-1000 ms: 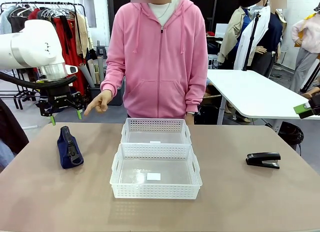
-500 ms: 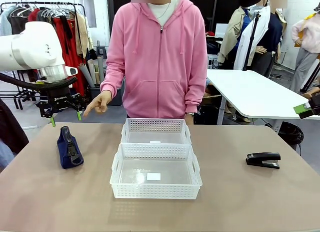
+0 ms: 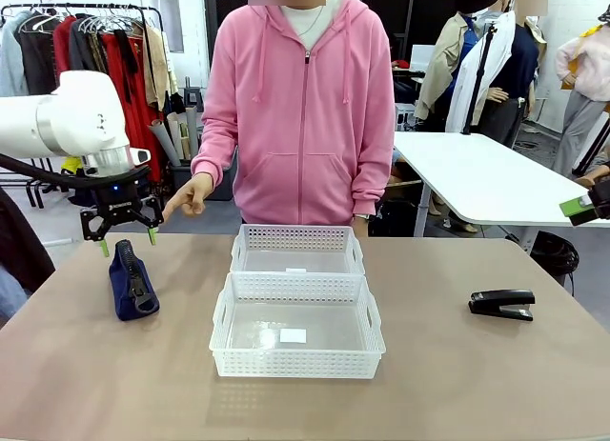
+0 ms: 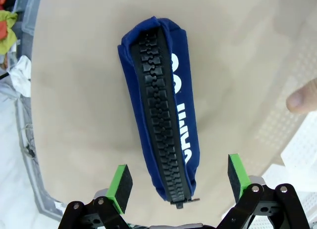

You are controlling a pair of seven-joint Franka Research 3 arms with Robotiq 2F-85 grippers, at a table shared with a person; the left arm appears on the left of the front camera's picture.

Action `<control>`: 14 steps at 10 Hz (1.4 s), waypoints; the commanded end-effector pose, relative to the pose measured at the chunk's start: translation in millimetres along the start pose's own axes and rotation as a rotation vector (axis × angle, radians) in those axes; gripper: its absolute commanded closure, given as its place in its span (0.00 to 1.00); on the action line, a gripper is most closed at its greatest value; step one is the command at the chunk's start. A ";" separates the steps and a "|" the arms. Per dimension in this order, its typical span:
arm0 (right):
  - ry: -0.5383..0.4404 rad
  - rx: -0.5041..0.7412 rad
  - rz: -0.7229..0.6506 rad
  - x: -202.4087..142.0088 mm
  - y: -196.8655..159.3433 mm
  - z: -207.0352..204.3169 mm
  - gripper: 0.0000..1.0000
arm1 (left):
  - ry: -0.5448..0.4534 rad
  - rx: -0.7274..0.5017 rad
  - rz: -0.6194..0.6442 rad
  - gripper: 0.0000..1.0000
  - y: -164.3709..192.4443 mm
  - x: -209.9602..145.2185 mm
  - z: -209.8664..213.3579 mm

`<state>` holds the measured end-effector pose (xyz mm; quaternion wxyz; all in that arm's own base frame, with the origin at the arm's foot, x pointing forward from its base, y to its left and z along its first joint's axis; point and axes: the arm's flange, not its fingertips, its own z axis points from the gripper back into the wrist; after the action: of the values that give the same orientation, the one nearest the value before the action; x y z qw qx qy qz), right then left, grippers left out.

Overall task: Distribute items into two baskets.
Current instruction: Pick up the Pencil pouch that the person points to.

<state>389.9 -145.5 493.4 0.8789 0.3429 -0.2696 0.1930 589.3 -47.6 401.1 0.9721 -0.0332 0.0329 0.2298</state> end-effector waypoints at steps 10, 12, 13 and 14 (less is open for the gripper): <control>-0.009 0.010 0.005 1.2 0.6 0.3 0.00 | 0.059 -0.020 0.014 0.00 19.3 -2.5 -59.6; -0.009 0.010 0.005 1.2 0.6 0.3 0.00 | 0.056 -0.013 0.022 0.30 19.4 -0.4 -59.8; -0.009 0.010 0.005 1.2 0.6 0.3 0.00 | 0.055 -0.005 0.027 0.49 19.8 -0.3 -59.7; -0.009 0.010 0.005 1.2 0.6 0.3 0.00 | 0.055 -0.005 0.029 0.69 20.5 -0.6 -59.8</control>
<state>389.9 -145.5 493.4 0.8789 0.3429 -0.2696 0.1930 576.3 -38.6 341.0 0.9675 -0.0374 0.0596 0.2428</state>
